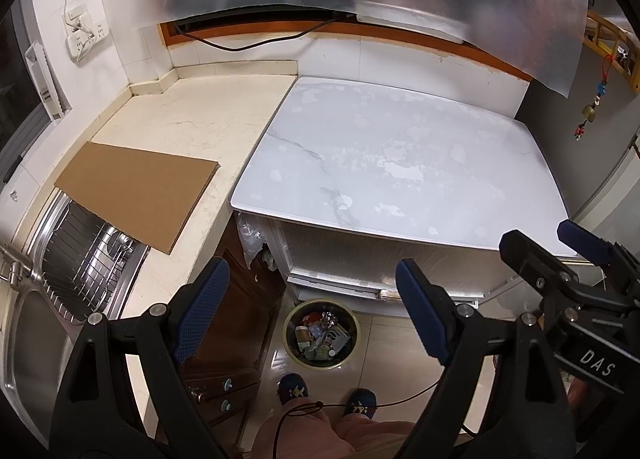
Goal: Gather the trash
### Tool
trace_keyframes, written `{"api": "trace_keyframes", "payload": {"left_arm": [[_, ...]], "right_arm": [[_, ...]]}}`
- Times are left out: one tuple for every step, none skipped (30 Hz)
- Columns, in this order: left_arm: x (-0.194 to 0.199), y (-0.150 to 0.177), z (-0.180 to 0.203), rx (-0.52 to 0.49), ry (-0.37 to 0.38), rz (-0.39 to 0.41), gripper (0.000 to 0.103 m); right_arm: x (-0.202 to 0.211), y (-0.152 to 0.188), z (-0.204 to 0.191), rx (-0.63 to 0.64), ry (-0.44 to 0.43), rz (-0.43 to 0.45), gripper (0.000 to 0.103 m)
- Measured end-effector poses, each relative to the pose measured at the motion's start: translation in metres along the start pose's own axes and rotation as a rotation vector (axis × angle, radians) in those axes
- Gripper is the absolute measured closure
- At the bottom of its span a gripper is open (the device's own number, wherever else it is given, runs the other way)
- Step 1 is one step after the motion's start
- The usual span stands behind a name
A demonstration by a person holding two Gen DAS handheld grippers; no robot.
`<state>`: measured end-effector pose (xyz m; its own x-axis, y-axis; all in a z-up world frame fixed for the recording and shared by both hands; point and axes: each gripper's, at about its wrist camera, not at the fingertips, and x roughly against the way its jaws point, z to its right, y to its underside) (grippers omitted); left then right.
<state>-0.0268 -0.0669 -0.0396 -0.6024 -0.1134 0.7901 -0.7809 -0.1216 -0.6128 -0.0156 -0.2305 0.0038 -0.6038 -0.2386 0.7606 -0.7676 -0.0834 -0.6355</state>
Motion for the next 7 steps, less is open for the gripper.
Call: {"api": "trace_keyframes", "payload": {"left_arm": [[0.0001,-0.0002,-0.0002,0.001,-0.001,0.000,0.020],[-0.0004,0.0001,0.0005,0.001,-0.001,0.000,0.020],[0.0000,-0.0002,0.0000,0.002,-0.001,0.000,0.020],[-0.0003,0.0000,0.0002,0.002,0.000,-0.001,0.020],[-0.0001,0.0000,-0.0001,0.003,0.001,-0.001,0.020],[-0.0006,0.0001,-0.0001,0.004,0.003,-0.002,0.020],[-0.0009,0.0003,0.0002,0.004,0.003,-0.003,0.020]], "right_arm": [[0.0001,-0.0005,0.0004,0.000,0.000,0.000,0.010],[-0.0004,0.0003,0.0002,0.000,0.000,0.000,0.010],[0.0000,-0.0011,0.0014,0.003,-0.002,-0.001,0.010],[0.0001,-0.0012,0.0016,0.003,-0.002,-0.001,0.010],[-0.0001,-0.0010,0.0016,0.003,-0.002,0.000,0.010],[-0.0001,-0.0010,0.0017,0.004,-0.002,0.001,0.010],[-0.0001,-0.0017,0.0021,0.004,-0.003,0.000,0.010]]}}
